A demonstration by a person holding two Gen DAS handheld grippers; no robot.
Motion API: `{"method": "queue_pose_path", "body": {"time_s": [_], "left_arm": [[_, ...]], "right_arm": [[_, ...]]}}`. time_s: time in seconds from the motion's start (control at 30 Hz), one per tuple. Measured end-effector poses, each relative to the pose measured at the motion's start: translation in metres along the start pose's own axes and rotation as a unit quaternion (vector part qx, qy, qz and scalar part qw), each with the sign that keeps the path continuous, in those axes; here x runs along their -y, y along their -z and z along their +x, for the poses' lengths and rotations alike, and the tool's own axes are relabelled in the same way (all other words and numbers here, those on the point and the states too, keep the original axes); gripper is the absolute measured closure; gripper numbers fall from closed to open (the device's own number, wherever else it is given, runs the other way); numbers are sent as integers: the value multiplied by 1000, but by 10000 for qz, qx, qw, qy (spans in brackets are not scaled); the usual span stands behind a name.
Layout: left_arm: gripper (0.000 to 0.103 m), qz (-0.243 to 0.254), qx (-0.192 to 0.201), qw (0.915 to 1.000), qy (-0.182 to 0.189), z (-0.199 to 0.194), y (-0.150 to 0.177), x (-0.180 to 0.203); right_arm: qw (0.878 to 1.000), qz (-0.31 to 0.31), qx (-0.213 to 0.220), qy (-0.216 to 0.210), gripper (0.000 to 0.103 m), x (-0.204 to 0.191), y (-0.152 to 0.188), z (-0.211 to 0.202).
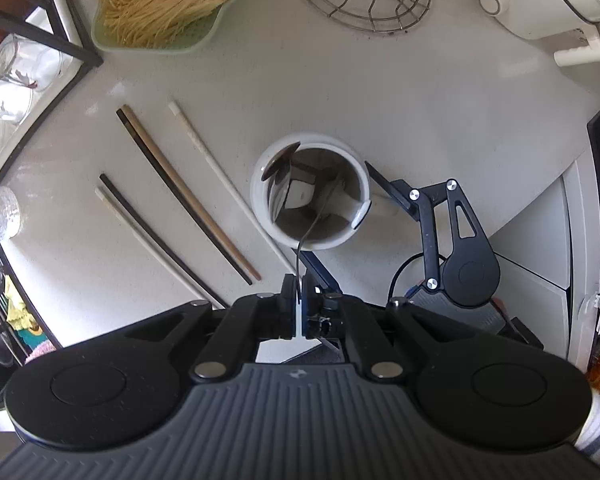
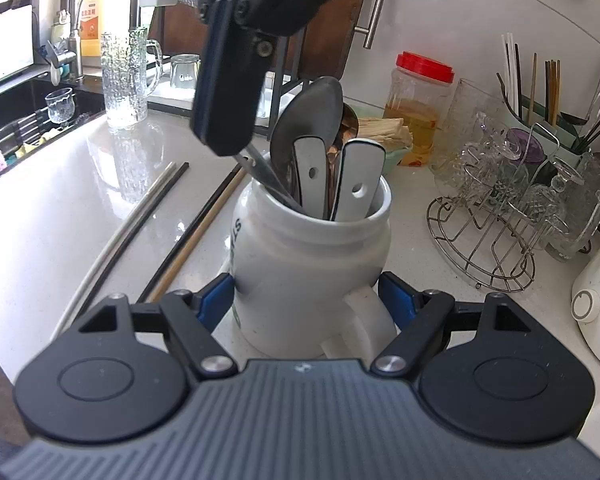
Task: Organize utensils
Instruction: 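Lower the fork into the mug and open the left tool, then withdraw the left tool from the mug and move it over the chopsticks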
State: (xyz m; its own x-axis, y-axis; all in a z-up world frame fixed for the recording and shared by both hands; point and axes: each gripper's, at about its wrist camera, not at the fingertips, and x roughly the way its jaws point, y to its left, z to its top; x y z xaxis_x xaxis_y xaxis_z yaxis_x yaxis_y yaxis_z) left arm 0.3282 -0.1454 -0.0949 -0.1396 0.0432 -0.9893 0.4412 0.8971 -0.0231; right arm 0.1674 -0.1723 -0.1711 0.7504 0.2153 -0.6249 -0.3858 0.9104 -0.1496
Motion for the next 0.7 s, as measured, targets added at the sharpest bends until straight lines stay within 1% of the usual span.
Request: {"method": "queue_pose_path", "body": {"time_s": [0.03, 0.1, 0.17, 0.2, 0.27, 0.33, 0.5, 0.57, 0.7], "left_arm": [[101, 51, 54, 10000, 13, -1, 1, 1], [101, 171, 194, 9996, -101, -3, 3, 4], [101, 191, 219, 9995, -117, -3, 6, 4], [99, 184, 256, 9994, -125, -3, 8, 3], [92, 169, 367, 9990, -187, -4, 12, 0], [83, 134, 542, 9983, -180, -9, 17, -2], [77, 33, 1024, 9947, -80, -25, 34, -7], [75, -14, 1266, 9919, -72, -32, 42, -12], [75, -198, 1713, 9850, 14, -38, 59, -24]], "right_arm": [[10000, -3, -7, -2, 22, 0, 0, 0], [10000, -1, -20, 0, 22, 0, -1, 0], [10000, -7, -19, 4, 22, 0, -1, 0], [10000, -15, -17, 9, 22, 0, -1, 0], [10000, -5, -18, 17, 22, -1, -1, 0], [10000, 0, -27, 17, 22, 0, -1, 1], [10000, -10, -65, 20, 22, 0, -3, 1], [10000, -10, -89, 12, 22, 1, -4, 2], [9999, -26, -154, -26, 23, 2, -6, 2]]}}
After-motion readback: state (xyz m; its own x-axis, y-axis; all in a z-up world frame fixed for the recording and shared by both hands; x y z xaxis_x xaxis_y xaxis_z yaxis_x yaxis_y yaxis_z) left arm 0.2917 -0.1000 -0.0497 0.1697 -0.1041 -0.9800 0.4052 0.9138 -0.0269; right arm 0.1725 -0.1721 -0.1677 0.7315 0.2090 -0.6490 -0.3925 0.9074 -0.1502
